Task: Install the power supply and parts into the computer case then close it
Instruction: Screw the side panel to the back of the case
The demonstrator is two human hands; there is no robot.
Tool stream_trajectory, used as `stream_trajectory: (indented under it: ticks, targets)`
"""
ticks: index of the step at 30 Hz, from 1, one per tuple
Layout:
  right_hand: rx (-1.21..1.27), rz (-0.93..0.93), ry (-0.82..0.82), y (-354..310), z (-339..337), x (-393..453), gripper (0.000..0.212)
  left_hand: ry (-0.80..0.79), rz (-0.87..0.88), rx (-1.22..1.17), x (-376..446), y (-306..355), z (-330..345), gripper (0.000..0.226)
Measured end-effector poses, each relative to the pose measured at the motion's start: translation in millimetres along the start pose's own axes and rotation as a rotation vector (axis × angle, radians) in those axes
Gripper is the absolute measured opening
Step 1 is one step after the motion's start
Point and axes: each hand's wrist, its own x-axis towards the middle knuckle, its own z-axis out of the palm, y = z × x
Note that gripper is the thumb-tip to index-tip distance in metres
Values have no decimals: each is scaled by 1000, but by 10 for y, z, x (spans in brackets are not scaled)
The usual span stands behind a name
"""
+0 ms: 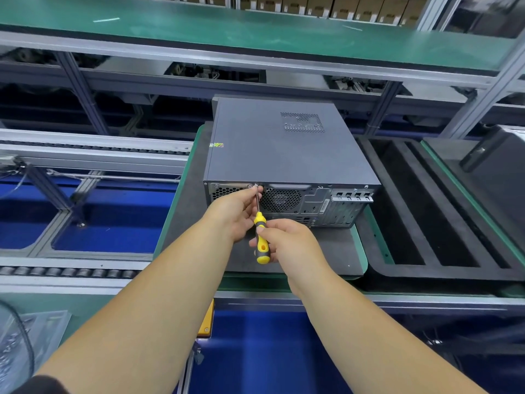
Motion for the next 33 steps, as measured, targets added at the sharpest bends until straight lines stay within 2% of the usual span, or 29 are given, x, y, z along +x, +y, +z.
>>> stream_trajectory:
  ticks: [4, 7, 11, 13, 19, 24, 29, 31, 33]
  targets:
    - [86, 95, 5, -7, 52, 24, 17, -10, -17, -1, 0, -8, 0, 16]
    - [201, 213, 25, -7, 87, 66, 10, -36, -16, 0, -6, -14, -10, 18]
    - [463, 366, -8, -20, 111, 49, 25, -58, -45, 33, -33, 3, -40, 20]
    - [561, 378, -23, -23, 114, 36, 25, -64, -46, 35, -37, 4, -53, 18]
    - [589, 370, 8, -21, 179, 17, 7, -84, -29, 16, -20, -14, -66, 17]
    - [564, 407, 66, -37, 182, 37, 18, -129, -37, 110, -34, -7, -139, 18]
    - [597, 455, 36, -49, 209, 48, 38, -121, -44, 90, -76, -10, -123, 14]
    - [622, 435, 24, -53, 219, 45, 35, -108, -36, 61, -72, -16, -111, 13]
    - [625, 405, 25, -46, 219, 37, 22, -98, -29, 47, -65, -22, -106, 12]
